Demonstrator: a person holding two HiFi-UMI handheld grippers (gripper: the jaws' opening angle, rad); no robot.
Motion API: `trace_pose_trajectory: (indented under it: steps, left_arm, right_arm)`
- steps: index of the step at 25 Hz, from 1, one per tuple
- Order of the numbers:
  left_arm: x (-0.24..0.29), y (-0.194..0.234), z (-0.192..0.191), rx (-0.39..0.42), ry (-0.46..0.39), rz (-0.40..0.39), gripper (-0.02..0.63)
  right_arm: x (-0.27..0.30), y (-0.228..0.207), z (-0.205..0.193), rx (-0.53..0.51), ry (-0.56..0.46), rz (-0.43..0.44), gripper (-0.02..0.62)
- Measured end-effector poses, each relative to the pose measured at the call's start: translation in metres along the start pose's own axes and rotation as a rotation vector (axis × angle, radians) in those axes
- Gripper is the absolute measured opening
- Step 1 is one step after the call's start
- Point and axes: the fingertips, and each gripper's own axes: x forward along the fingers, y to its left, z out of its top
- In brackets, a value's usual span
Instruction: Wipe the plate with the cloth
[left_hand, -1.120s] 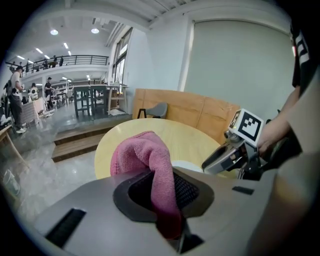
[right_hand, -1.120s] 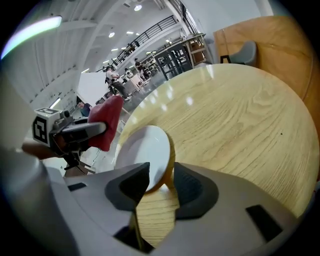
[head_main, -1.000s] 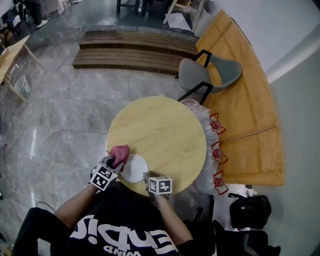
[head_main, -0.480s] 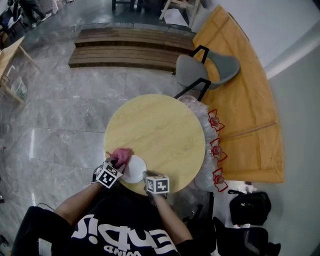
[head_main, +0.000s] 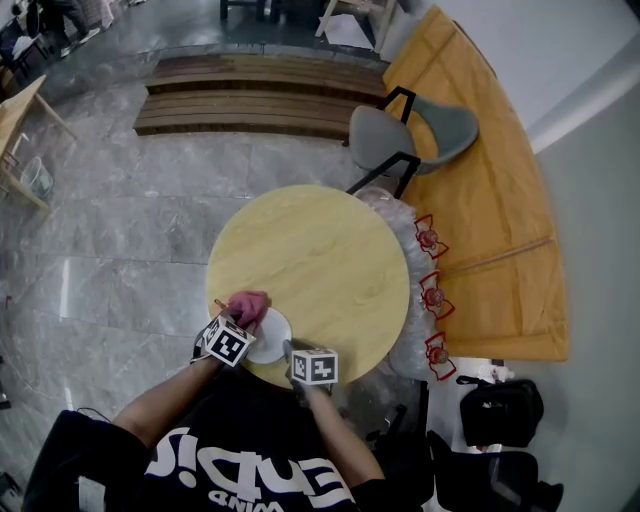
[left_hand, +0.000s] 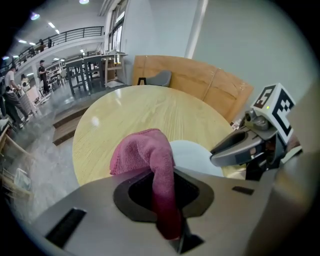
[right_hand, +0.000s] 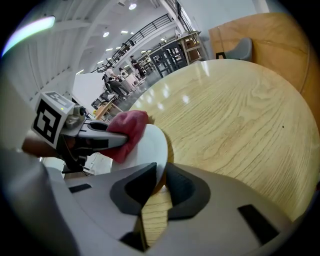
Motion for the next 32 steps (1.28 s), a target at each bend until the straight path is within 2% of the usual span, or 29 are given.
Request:
trace_pose_trajectory:
  steps: [19, 23, 28, 32]
  left_arm:
    - [0.025, -0.041, 0.016, 0.071, 0.048, -0.067, 0.063]
    - [0.029, -0.047, 0.016, 0.063, 0.045, -0.097, 0.063]
    - [0.029, -0.066, 0.015, 0.074, 0.058, -0.177, 0.063]
    - [0.030, -0.070, 0.007, 0.061, 0.094, -0.189, 0.063]
  right_arm:
    - [0.001, -0.002, -0.001, 0.031, -0.020, 0.014, 0.077]
    - [0.002, -0.002, -0.001, 0.039, -0.026, 0.010, 0.077]
    - [0.001, -0.001, 0.000, 0.052, -0.033, 0.005, 0.077]
    - [0.000, -0.002, 0.000, 0.062, -0.043, 0.000, 0.075]
